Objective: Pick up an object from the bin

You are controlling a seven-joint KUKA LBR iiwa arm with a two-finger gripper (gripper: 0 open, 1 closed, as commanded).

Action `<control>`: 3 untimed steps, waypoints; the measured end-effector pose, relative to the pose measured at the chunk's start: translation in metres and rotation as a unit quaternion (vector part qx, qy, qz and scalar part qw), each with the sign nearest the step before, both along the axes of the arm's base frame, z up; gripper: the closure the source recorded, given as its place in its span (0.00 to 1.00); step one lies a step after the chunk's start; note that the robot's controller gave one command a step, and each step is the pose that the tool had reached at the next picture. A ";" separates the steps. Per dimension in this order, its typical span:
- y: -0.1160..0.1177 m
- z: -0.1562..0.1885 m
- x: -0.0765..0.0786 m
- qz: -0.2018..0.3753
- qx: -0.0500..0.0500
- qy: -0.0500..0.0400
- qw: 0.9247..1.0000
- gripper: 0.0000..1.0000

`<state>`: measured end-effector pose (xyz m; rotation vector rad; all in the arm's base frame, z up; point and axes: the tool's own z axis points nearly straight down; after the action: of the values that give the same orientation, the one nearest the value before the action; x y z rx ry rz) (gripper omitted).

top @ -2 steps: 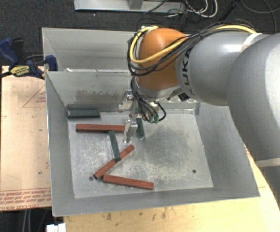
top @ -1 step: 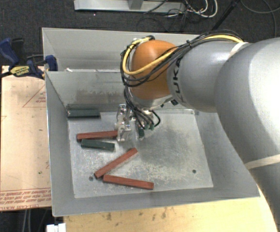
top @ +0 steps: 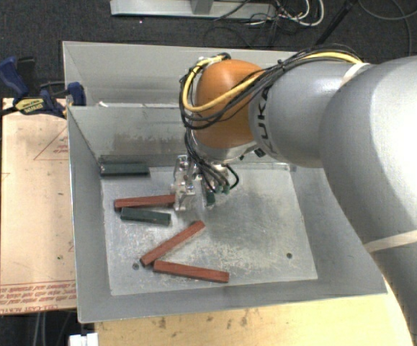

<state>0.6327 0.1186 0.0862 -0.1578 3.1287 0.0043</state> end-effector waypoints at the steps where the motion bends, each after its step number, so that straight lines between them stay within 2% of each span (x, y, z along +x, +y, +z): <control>1: 0.017 0.103 0.001 0.002 -0.001 0.003 1.000 1.00; 2: 0.017 0.103 0.001 0.002 -0.001 0.003 1.000 1.00; 3: 0.020 0.080 0.001 0.068 -0.001 -0.001 0.998 1.00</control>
Offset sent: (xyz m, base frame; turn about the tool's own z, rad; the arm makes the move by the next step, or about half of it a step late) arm 0.0000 0.0000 0.0000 0.0000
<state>0.6341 0.1386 0.1658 -0.3708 3.1082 0.0017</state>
